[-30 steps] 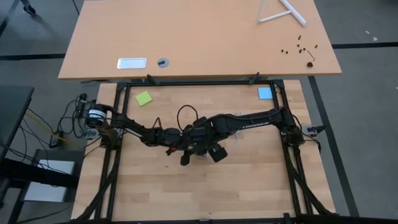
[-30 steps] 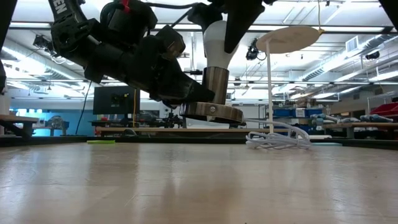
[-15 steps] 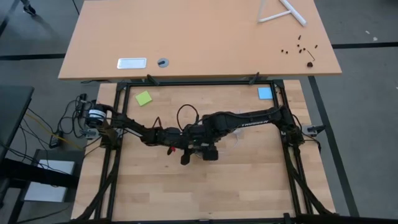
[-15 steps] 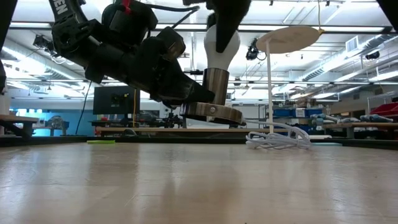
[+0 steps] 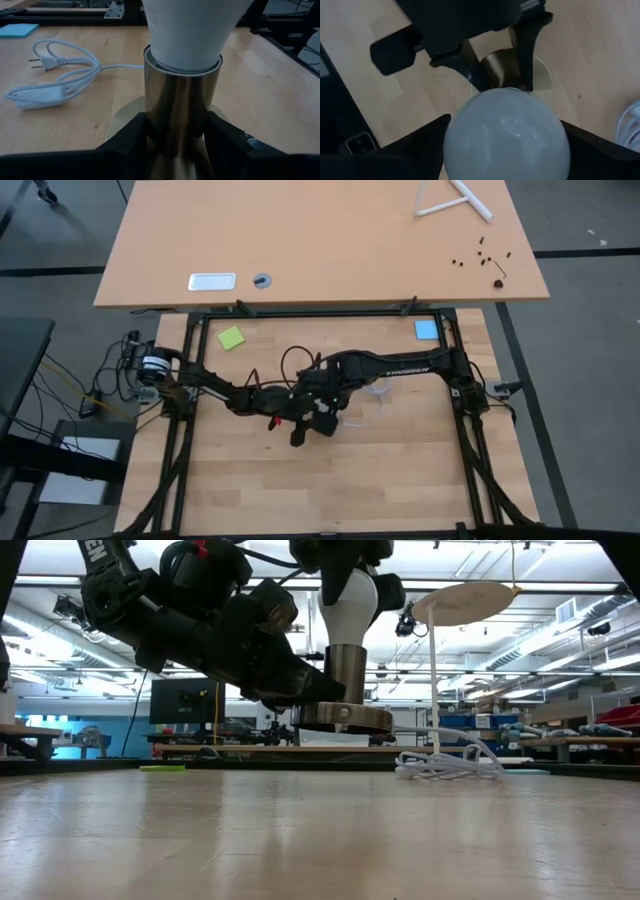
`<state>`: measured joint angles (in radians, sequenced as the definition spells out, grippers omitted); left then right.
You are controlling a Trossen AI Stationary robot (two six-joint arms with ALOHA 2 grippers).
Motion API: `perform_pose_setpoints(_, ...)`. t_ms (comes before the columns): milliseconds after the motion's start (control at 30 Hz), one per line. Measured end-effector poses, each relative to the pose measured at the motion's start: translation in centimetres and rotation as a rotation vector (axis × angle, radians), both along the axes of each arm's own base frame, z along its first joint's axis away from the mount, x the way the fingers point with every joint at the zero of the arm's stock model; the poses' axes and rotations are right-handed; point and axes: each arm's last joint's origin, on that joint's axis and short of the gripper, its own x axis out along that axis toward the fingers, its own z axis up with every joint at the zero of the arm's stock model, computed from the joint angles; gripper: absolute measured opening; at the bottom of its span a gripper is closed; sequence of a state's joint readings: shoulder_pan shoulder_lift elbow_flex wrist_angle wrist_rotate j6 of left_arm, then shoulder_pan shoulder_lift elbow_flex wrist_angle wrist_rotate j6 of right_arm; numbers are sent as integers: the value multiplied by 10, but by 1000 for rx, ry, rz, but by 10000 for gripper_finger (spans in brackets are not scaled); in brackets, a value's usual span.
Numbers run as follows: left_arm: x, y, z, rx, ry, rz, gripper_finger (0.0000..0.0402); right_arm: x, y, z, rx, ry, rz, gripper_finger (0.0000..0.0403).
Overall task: Screw lightbulb
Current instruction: Insert the lightbulb into the lamp
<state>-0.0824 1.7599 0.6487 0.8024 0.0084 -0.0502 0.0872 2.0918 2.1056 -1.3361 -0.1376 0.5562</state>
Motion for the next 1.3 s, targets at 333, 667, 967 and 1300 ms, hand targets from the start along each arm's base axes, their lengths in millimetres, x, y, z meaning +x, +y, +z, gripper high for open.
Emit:
perform_pose_setpoints(333,0,1,0,-3,1,10,159,0,0,0,-48,-23,156,351)
perform_pose_setpoints(667,0,1,0,-5,2,14,159,-1,-1,4,-113,-40,271,378)
perform_pose_setpoints(967,0,1,0,-6,2,9,159,-5,0,17,-226,-68,509,392)
perform_pose_setpoints(1300,0,1,0,-5,1,8,159,-5,11,14,-373,-73,713,379)
